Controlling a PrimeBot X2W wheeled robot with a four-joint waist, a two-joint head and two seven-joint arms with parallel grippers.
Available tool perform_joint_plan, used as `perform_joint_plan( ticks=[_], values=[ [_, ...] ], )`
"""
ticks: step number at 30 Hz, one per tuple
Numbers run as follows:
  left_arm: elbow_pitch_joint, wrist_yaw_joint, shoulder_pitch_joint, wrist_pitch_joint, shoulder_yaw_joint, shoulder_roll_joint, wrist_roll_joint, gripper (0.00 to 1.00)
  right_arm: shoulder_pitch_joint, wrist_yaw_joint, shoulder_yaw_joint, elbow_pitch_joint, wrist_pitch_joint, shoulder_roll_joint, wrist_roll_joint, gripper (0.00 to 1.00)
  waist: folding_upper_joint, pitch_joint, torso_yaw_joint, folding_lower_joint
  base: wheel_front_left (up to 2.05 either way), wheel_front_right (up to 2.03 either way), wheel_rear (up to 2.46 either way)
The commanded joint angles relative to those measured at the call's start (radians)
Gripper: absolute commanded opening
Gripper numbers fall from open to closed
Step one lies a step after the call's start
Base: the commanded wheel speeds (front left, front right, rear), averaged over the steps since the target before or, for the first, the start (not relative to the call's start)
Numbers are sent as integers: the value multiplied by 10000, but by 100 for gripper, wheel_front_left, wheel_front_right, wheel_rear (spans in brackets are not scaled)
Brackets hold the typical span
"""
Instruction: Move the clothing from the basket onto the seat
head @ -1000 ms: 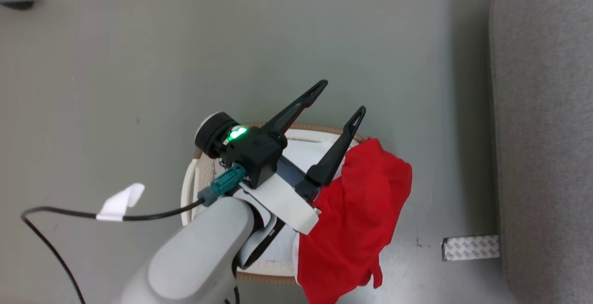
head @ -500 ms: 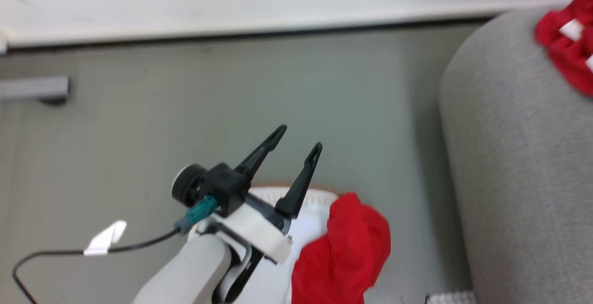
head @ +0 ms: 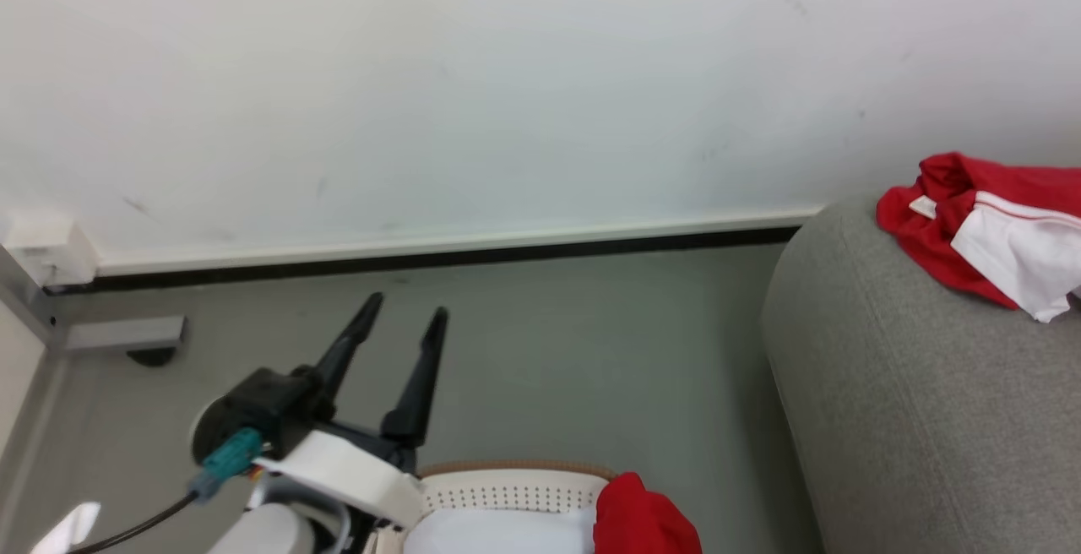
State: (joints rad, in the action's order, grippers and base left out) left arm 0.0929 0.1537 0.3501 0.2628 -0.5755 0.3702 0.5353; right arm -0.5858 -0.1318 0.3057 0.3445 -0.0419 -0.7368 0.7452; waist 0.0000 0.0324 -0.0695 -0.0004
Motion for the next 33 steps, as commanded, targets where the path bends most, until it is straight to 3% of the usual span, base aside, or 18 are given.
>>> perform_joint_plan(
  ticks=[1, 5, 10, 13, 17, 24, 33],
  values=[
    [-190, 207, -396, 3, 285, 236, 202, 100, 475, 22, -273, -453, 290, 370, -165, 100, 0, -405, 26, 4, 0, 0, 0],
    [-596, 586, -1050, 10, 763, 478, 308, 100, 1678, 22, -1194, -1299, 1006, 1506, -745, 100, 0, -574, 122, 4, 0, 0, 0],
    [-973, 904, -1742, 13, 1297, 458, 208, 100, 3577, 22, -2262, -2305, 1685, 3583, -1694, 100, 0, -701, 317, 4, 0, 0, 0],
    [-1171, 994, -2264, 14, 1732, 255, 34, 100, 4584, 22, -2383, -2782, 1936, 4661, -2389, 100, 0, -728, 378, 4, 0, 0, 0],
    [-1228, 770, -2841, 16, 2186, -97, -244, 100, 5443, 22, -2193, -2957, 2208, 5534, -3085, 100, 0, -699, 403, 4, 0, 0, 0],
    [-1106, 136, -3484, 17, 2852, -775, -855, 100, 6076, 22, -1972, -2855, 2617, 6315, -4064, 100, 0, -624, 447, 4, 0, 0, 0],
    [-627, -496, -3359, 18, 3269, -1314, -1416, 100, 5710, 22, -2043, -2875, 2607, 6531, -4277, 100, 0, -560, 517, 4, 0, 0, 0]
  ],
)
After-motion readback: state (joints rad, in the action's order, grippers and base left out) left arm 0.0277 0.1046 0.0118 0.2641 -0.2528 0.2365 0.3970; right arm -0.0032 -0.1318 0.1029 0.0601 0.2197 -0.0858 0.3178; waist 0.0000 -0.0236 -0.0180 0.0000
